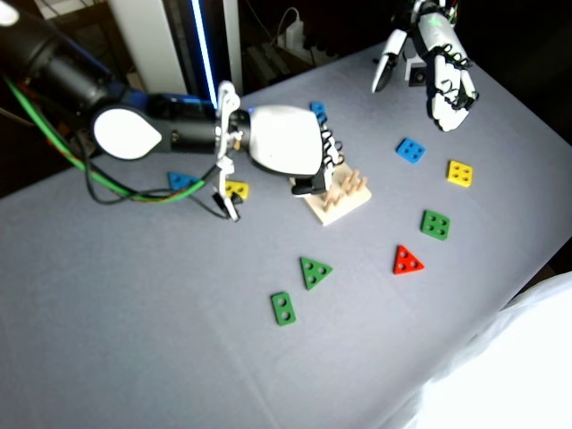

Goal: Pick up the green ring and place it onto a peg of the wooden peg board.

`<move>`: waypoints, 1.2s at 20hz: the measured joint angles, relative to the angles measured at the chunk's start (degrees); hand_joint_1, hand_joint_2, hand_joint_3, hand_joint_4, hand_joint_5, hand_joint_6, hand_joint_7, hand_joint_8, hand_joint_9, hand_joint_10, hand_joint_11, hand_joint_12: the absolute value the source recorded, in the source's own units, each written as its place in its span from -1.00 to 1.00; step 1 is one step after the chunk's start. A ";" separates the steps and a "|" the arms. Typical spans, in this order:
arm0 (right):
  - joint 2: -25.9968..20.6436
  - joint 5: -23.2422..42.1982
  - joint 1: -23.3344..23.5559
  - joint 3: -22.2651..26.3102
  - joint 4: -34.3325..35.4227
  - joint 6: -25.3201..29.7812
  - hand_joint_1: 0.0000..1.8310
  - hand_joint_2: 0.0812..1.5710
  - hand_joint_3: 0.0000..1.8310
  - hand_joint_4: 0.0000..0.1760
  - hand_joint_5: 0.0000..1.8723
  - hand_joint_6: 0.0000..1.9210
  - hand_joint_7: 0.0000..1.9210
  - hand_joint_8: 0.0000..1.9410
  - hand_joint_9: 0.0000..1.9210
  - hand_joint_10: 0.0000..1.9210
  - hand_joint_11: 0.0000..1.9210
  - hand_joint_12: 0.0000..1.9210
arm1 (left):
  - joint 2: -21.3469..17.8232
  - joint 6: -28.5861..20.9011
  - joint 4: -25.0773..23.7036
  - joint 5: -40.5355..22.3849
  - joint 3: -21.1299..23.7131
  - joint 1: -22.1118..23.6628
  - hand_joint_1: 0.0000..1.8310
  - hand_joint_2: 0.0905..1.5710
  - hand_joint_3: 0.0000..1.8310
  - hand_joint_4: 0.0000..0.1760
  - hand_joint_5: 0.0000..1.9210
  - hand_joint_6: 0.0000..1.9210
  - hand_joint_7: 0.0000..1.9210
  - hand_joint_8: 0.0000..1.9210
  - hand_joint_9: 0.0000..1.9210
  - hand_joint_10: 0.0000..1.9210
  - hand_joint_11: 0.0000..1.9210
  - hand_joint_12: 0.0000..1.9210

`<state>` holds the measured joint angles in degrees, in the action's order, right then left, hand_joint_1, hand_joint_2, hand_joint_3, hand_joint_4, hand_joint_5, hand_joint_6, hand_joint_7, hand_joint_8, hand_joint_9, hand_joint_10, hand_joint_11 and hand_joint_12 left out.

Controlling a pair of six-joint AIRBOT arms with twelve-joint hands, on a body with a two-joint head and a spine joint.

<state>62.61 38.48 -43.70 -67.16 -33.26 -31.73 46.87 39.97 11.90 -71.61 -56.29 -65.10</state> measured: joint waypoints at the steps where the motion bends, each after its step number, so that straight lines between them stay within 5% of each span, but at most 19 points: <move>1: 0.13 0.00 0.00 -0.02 -0.02 0.00 0.37 0.44 -1.00 -1.00 0.03 -0.16 -0.08 0.45 -0.01 0.64 0.04 0.82 | 0.00 0.00 -0.07 0.00 0.00 0.00 -0.35 0.35 -1.00 -1.00 -0.73 -1.00 -0.68 -1.00 -0.62 -1.00 -1.00 0.08; 3: 0.42 0.09 0.00 -0.02 -0.04 0.02 0.37 0.44 -1.00 -1.00 0.03 -0.17 -0.09 0.46 0.00 0.68 0.07 0.85 | 0.00 0.00 -0.02 0.00 0.00 0.00 -0.36 0.35 -1.00 -1.00 -0.74 -1.00 -0.68 -1.00 -0.62 -1.00 -1.00 0.05; 5: 0.87 0.37 0.02 -0.28 -0.20 0.02 0.34 0.44 -1.00 -1.00 -0.03 0.02 -0.06 0.31 0.01 0.36 0.01 0.65 | 0.00 -0.04 -0.02 -0.09 0.00 0.00 -0.31 0.34 -1.00 -1.00 -0.72 -1.00 -0.68 -1.00 -0.63 -1.00 -1.00 0.06; 8: 1.46 0.55 0.13 -0.74 0.02 -0.02 0.34 0.45 -1.00 -1.00 -0.07 0.06 -0.05 0.32 0.03 0.24 -0.03 0.55 | 0.00 -0.22 -0.04 -0.22 0.00 0.00 -0.33 0.35 -1.00 -1.00 -0.72 -1.00 -0.69 -1.00 -0.64 -1.00 -1.00 0.03; 13: 2.58 -1.60 0.35 -1.16 -0.83 0.02 0.35 0.48 -1.00 -1.00 -0.05 -0.07 -0.13 0.53 0.01 0.67 0.07 0.86 | 0.00 -0.28 0.07 -0.46 0.00 0.00 -0.36 0.37 -1.00 -1.00 -0.73 -1.00 -0.68 -1.00 -0.64 -1.00 -1.00 0.00; 17: 2.93 -2.05 0.37 -1.44 -0.92 0.04 0.35 0.49 -1.00 -1.00 -0.09 0.02 -0.12 0.51 0.00 0.52 0.01 0.74 | 0.00 -0.37 -0.04 -0.46 0.00 0.00 -0.34 0.36 -1.00 -1.00 -0.72 -1.00 -0.66 -1.00 -0.61 -0.99 -1.00 0.09; 18: 2.97 -2.10 0.37 -1.51 -0.96 0.07 0.33 0.55 -1.00 -1.00 -0.13 0.03 -0.24 0.70 -0.06 0.80 0.06 0.93 | 0.00 -0.37 -0.02 -0.46 0.00 0.00 -0.34 0.36 -1.00 -1.00 -0.72 -1.00 -0.67 -1.00 -0.61 -1.00 -1.00 0.09; 20: 2.99 -2.34 0.42 -1.51 -1.01 0.17 0.32 0.52 -1.00 -1.00 -0.18 0.15 -0.14 0.50 -0.22 0.42 -0.23 0.68 | 0.00 -0.37 -0.07 -0.46 0.00 0.00 -0.35 0.35 -1.00 -1.00 -0.72 -1.00 -0.66 -1.00 -0.61 -1.00 -1.00 0.12; 21: 2.99 -2.40 0.42 -1.51 -1.09 0.15 0.25 0.35 -1.00 -1.00 -0.30 -0.50 -0.43 -0.12 -0.38 0.14 -0.50 0.45 | 0.00 -0.37 -0.07 -0.46 0.00 0.00 -0.34 0.35 -1.00 -1.00 -0.72 -1.00 -0.66 -1.00 -0.60 -0.99 -1.00 0.13; 22: 2.99 -2.47 0.42 -1.51 -1.11 0.15 0.22 0.28 -1.00 -1.00 -0.28 -0.83 -0.49 -0.47 -0.44 -0.04 -0.60 0.32 | 0.00 -0.37 -0.04 -0.44 0.00 0.00 -0.36 0.35 -1.00 -1.00 -0.73 -1.00 -0.66 -1.00 -0.60 -1.00 -1.00 0.13; 24: 2.99 -2.56 0.42 -1.51 -1.11 0.11 0.17 0.24 -1.00 -0.43 -0.32 -0.99 -0.51 -0.89 -0.56 -0.44 -0.81 0.17 | 0.00 -0.37 0.04 -0.46 0.00 0.00 -0.34 0.36 -1.00 -1.00 -0.73 -1.00 -0.67 -1.00 -0.62 -1.00 -1.00 0.07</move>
<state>65.60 35.92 -43.29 -68.66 -34.37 -31.62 46.87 39.59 11.94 -72.07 -56.29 -65.10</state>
